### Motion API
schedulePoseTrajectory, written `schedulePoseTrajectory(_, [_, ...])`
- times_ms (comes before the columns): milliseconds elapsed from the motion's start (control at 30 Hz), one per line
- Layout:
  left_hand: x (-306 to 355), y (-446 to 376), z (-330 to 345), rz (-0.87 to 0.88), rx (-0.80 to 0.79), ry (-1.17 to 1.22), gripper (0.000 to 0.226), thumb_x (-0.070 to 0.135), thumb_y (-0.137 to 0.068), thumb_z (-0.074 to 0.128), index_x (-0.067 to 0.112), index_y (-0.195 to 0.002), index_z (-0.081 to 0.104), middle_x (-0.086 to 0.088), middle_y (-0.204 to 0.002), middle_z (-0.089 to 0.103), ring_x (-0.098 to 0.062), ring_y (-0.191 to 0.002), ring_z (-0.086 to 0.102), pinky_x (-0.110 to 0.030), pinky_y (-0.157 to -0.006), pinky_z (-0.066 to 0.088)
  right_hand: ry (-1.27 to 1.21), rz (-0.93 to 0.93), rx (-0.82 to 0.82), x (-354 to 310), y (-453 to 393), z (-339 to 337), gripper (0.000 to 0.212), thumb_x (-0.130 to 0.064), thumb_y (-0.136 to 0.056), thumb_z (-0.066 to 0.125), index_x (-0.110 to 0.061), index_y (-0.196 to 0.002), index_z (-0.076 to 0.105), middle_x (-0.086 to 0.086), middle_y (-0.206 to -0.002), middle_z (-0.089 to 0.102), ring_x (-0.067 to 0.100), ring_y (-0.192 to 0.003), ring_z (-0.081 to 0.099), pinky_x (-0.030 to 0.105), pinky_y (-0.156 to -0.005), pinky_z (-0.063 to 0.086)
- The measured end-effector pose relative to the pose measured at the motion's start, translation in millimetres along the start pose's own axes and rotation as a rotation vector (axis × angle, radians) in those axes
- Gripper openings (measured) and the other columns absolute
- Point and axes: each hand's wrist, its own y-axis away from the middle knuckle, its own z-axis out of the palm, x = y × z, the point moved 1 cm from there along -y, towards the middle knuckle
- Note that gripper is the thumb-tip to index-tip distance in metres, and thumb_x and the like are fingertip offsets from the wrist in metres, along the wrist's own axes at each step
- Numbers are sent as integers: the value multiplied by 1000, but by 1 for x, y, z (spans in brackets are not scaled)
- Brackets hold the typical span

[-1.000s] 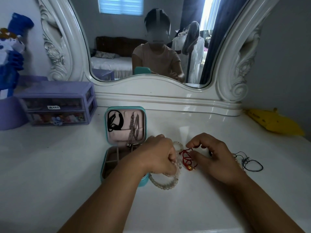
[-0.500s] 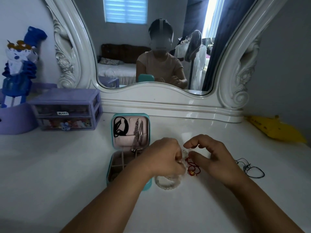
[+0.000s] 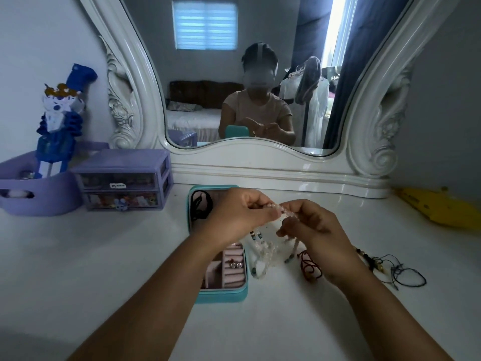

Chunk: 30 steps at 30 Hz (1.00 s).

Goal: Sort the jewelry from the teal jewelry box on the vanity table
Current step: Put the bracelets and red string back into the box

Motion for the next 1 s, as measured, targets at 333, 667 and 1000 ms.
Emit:
schedulePoseTrajectory(333, [-16,11,-19,-336,108,846,15,25,-58,70,19,-57,56,5,-47,58,-8,-46,44,-25,-58,32,128,-24,-9,9,-1,12,18,-5,-80,66,-14,-66,61,-7,-60,57,2,-56,50,10,-56,41])
schedulePoseTrajectory(667, [-31,33,-19,-67,70,706,52,15,-72,67,30,-120,53,3,-108,72,-8,-103,65,-27,-90,47,204,-189,-68,13,2,19,19,-15,-80,68,-33,-74,65,-11,-78,62,10,-83,58,13,-75,41])
schedulePoseTrajectory(1000, [-41,39,0,13,39,77,13,13,-77,70,16,-90,71,-5,-76,68,-15,-70,59,-39,-70,49,237,-339,-45,17,4,21,10,-28,-78,61,-29,-85,69,-9,-83,64,14,-87,58,16,-78,42])
